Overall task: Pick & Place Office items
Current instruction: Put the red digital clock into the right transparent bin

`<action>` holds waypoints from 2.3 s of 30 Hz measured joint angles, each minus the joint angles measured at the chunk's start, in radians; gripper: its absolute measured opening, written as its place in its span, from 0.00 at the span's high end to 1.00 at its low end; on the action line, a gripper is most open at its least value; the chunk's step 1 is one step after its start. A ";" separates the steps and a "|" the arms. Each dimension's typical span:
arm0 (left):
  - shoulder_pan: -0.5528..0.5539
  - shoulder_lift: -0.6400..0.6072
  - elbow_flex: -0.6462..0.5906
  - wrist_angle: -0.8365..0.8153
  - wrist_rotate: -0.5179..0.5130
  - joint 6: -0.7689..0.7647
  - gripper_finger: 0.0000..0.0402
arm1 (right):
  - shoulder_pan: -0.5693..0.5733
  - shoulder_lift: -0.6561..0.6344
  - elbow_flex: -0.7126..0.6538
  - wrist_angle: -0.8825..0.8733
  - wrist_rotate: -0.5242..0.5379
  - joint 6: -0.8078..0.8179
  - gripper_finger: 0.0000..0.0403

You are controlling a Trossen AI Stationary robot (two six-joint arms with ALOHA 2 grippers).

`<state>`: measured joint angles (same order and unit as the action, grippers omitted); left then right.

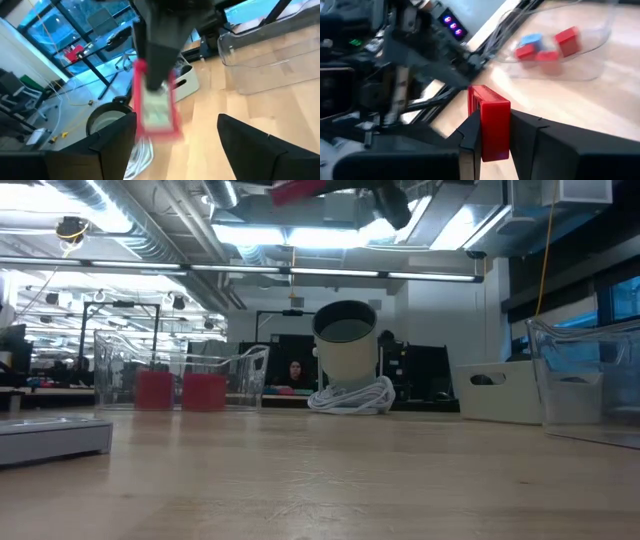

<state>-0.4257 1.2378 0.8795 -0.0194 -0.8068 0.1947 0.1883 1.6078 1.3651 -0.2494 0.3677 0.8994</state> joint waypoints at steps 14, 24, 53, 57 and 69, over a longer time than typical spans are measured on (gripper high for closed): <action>-0.190 -0.189 -0.001 -0.306 -0.194 -0.318 0.30 | 0.121 -0.183 0.002 -0.715 -0.344 0.228 0.84; -0.194 -0.208 -0.046 -0.593 -0.197 -0.670 0.30 | 0.379 -0.163 0.002 -1.048 -0.382 0.667 0.84; -0.194 -0.208 -0.208 -0.582 -0.115 -0.866 0.30 | 0.444 0.253 0.002 -1.116 -0.358 0.761 0.83; -0.194 -0.208 -0.208 -0.582 -0.111 -0.866 0.30 | 0.444 0.252 0.002 -1.116 -0.357 0.765 0.81; -0.194 -0.208 -0.208 -0.583 -0.107 -0.866 0.30 | 0.443 0.252 0.002 -1.112 -0.323 0.773 0.79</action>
<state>-0.6201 1.0302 0.6712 -0.6022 -0.9137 -0.6708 0.6315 1.8603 1.3666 -1.3610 0.0448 1.6722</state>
